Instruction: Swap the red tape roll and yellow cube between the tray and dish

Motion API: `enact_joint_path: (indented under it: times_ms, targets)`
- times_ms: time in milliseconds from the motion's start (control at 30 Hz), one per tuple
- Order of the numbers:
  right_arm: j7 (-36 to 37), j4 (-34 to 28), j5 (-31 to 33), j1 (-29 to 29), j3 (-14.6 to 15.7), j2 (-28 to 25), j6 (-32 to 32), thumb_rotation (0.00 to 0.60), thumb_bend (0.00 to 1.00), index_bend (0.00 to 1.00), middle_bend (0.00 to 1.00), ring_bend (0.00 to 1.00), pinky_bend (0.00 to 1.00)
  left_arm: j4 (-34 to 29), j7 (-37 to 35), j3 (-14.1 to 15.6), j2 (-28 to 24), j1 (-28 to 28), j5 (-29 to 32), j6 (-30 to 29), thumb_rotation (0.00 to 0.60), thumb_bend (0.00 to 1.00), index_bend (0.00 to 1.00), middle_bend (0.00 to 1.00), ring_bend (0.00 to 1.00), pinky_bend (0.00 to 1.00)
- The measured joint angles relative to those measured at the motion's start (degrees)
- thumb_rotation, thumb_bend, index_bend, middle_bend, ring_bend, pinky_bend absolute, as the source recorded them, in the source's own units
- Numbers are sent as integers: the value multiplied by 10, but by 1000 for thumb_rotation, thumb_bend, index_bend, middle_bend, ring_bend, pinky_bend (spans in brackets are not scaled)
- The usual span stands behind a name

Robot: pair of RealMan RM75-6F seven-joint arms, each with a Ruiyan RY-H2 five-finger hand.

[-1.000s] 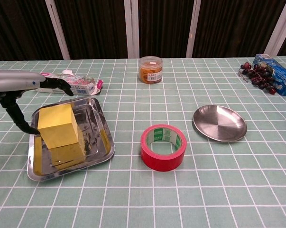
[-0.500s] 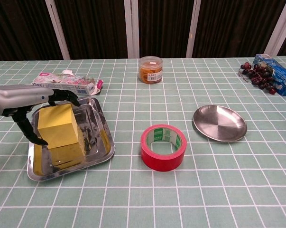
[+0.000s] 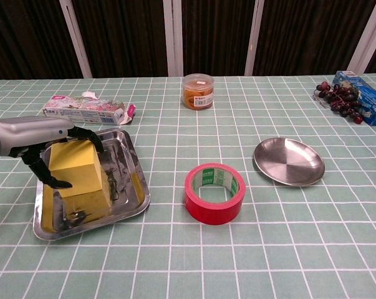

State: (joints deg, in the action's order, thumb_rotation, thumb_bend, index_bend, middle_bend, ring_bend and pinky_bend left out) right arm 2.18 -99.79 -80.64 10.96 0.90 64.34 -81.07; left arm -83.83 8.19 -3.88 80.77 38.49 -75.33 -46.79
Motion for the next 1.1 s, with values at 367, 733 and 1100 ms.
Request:
enact_joint_path:
  times_ms: [367, 733, 1100]
  targets:
    - [4, 1, -5, -4, -7, 3, 12, 600, 0, 54, 0, 0, 40, 0, -34, -6, -4, -6, -33, -48, 600, 460, 329, 300, 255, 405]
    - [7, 9, 12, -9, -22, 4, 19, 600, 0, 55, 0, 0, 41, -81, -66, -66, -55, 4, -48, -108, 600, 458, 345, 300, 255, 417]
    - [-5, 25, 36, -10, -36, 12, 27, 600, 0, 54, 0, 0, 41, 49, -35, -107, 78, 106, -5, -33, 600, 454, 343, 272, 243, 398]
